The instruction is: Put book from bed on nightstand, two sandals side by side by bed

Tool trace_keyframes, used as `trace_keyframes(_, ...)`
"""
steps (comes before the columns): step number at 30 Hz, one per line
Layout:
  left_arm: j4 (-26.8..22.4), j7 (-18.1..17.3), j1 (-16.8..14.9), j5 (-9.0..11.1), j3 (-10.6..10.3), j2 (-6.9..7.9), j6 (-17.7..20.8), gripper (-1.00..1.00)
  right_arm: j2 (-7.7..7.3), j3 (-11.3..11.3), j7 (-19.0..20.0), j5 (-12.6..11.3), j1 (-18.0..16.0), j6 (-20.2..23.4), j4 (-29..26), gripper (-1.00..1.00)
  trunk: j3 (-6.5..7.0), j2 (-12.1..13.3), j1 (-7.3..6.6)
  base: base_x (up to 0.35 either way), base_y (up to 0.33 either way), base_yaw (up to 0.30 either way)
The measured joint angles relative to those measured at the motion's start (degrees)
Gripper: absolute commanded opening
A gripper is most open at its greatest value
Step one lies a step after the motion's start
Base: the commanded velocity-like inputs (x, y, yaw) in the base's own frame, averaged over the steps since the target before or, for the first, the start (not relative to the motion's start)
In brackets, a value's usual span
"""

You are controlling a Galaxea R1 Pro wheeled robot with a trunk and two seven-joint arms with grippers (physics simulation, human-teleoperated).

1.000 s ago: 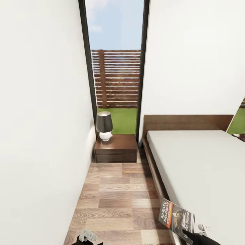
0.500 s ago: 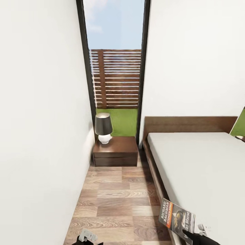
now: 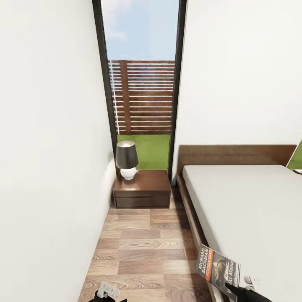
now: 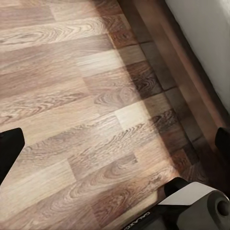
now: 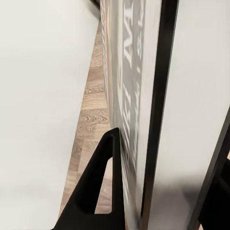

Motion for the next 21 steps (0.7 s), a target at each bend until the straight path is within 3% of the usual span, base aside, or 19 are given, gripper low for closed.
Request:
trace_keyframes(6,0.0,0.0,0.0,0.0,0.0,-0.02,0.0,1.00,0.00,0.0,0.0,0.0,0.0,0.0,0.0,-1.00,0.00,0.0,-0.02,0.125,0.000,0.000)
trace_keyframes(21,0.0,0.0,0.0,0.0,0.0,-0.05,0.0,1.00,0.00,0.1,-0.1,0.0,0.0,0.0,0.0,-1.00,0.00,0.0,-0.03,0.325,0.000,0.000)
